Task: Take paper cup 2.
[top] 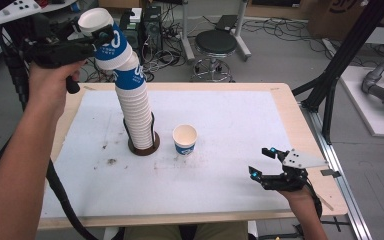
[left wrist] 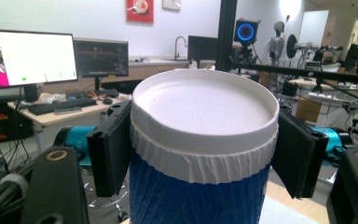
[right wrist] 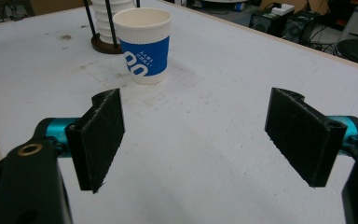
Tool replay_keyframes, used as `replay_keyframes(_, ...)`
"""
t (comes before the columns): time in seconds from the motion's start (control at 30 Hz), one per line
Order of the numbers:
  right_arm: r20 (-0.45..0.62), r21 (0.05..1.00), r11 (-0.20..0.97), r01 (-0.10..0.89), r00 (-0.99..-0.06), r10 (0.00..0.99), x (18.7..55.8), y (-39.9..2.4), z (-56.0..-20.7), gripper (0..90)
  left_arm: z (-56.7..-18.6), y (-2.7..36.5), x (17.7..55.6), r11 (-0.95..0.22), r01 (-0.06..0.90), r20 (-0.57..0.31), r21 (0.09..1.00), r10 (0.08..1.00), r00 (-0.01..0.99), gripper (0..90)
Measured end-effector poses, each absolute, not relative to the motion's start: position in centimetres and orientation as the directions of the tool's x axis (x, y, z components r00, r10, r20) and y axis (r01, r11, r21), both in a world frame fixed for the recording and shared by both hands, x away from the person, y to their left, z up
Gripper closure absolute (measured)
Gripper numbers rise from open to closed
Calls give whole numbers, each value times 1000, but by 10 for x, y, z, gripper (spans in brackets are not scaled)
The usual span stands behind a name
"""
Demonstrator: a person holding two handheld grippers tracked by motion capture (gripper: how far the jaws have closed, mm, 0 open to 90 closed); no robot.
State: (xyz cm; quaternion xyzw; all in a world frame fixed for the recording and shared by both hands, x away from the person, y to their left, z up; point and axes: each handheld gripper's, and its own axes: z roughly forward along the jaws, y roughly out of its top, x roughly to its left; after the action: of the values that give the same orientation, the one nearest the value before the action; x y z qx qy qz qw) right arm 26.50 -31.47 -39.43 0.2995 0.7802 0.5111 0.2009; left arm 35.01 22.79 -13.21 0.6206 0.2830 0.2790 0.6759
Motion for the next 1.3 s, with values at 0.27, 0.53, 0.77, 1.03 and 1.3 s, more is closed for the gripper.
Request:
replay_keyframes(0.27,-11,917,303,261,-741,672,265,-314,-395,202,-125,240,339,80,-67,-15,995,746,666,294)
replay_keyframes(0.53,-13,916,304,261,-740,673,265,-315,-395,202,-134,266,324,54,-81,8,995,786,618,294)
replay_keyframes(0.77,-13,915,306,262,-741,672,265,-313,-395,202,-155,291,308,36,-79,17,996,813,581,294)
replay_keyframes(1.03,-10,914,307,264,-744,668,266,-311,-396,202,-197,298,297,9,-34,14,999,801,598,294)
replay_keyframes(1.3,0,915,301,269,-744,668,266,-310,-397,202,-232,301,291,14,-3,-10,1000,788,616,293)
